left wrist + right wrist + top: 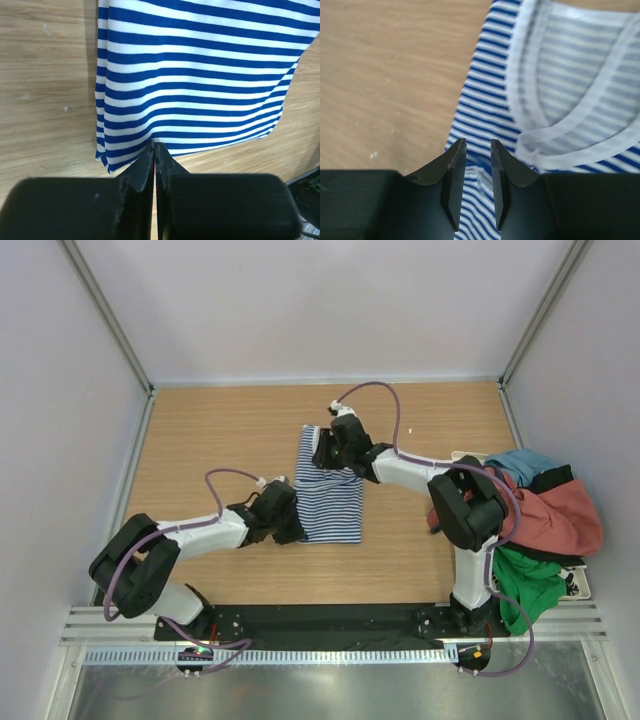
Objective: Fold and stack the tank tops
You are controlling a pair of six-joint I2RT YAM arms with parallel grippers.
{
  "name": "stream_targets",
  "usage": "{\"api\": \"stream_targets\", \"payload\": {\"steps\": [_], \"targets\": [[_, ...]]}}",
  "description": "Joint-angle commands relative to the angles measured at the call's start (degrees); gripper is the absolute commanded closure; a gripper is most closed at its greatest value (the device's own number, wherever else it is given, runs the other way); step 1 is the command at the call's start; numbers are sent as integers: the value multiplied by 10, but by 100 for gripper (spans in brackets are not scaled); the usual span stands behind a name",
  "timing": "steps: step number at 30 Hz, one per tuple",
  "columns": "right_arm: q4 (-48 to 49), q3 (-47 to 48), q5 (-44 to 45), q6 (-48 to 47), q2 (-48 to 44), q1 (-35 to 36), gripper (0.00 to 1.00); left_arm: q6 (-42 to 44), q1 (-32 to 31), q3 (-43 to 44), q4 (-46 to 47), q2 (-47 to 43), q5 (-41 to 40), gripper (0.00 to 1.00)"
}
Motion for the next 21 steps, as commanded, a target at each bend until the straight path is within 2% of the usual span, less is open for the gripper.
{"api": "stream_targets", "payload": {"steps": [1, 4, 7, 11, 17, 20, 21], "targets": [[22, -32, -86, -38, -43, 22, 64, 6, -2, -1, -11, -35, -1, 100], [26, -55, -95, -58, -50, 45, 50, -1, -2, -6, -7, -65, -1, 100], [-8, -47, -38, -99, -50, 74, 46, -5, 0, -9, -11, -92, -7, 100], [-44, -28, 2, -143, -41, 92, 52, -17, 10, -26, -22, -119, -7, 100], [-79, 7, 42, -176, -19, 110, 52, -43, 32, -52, -4, -122, -8, 100], [-69, 2, 22, -153, -15, 117, 61, -47, 32, -45, 12, -98, -8, 100], [-58, 2, 17, -147, -14, 118, 68, -47, 32, -42, 16, -91, -7, 100]]}}
